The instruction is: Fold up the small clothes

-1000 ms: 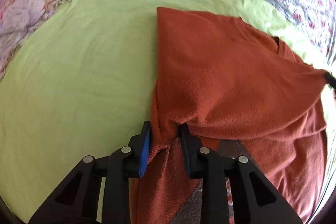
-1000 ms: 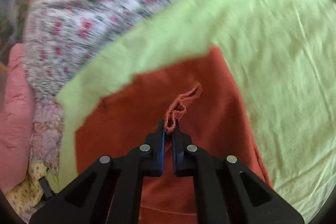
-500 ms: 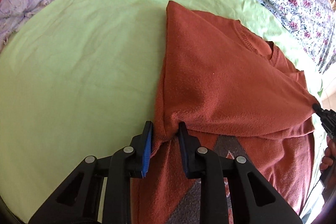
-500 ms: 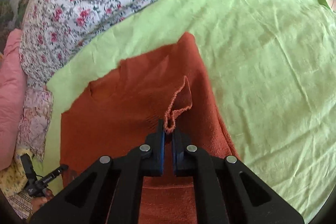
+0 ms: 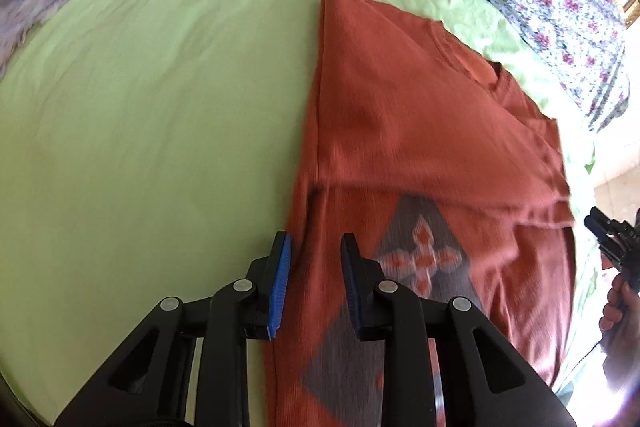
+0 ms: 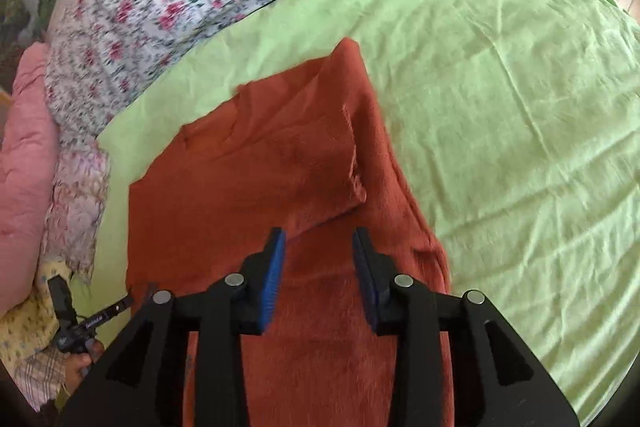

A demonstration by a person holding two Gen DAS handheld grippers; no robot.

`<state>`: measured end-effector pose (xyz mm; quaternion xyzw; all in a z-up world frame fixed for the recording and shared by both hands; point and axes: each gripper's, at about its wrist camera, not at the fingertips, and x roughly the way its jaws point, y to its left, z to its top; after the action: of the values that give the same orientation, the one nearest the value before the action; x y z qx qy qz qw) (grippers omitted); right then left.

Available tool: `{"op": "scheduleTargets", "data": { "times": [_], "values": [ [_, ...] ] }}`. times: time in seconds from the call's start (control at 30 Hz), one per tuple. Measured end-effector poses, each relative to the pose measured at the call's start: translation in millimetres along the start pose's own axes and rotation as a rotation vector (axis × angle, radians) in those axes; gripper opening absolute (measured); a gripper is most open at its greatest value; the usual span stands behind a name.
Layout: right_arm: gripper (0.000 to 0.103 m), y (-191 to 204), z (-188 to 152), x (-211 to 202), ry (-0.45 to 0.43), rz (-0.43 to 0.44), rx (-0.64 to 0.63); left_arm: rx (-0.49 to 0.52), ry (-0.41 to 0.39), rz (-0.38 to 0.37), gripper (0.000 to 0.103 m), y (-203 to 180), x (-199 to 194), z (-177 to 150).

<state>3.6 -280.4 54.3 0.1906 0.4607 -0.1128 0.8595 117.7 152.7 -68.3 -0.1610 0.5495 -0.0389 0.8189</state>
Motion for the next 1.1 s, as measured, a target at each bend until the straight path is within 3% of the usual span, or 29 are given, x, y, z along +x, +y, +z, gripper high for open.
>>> {"op": "scheduleTargets", "data": {
  "times": [0.2, 0.37, 0.53, 0.63, 0.83, 1.1],
  "values": [
    [0.037, 1, -48, -24, 0.084, 0.035, -0.062, -0.015, 0.076, -0.068, 0.035, 7, -22, -65],
    [0.038, -7, -87, -39, 0.137, 0.031, -0.064, 0.011, 0.148, -0.113, 0.049, 6, -33, -121],
    [0.038, -19, -124, -58, 0.178, 0.024, -0.062, 0.028, 0.176, -0.122, 0.053, 4, -41, -160],
    [0.040, -30, -141, -70, 0.194, 0.011, -0.053, -0.037, 0.206, -0.110, 0.058, 15, -46, -184],
    [0.042, -53, -171, -85, 0.215, -0.001, 0.015, -0.080, 0.201, -0.143, 0.060, 25, -43, -201],
    [0.043, -48, -204, -71, 0.247, 0.038, 0.020, 0.040, 0.187, -0.164, 0.065, 3, -37, -201]
  ]
}}
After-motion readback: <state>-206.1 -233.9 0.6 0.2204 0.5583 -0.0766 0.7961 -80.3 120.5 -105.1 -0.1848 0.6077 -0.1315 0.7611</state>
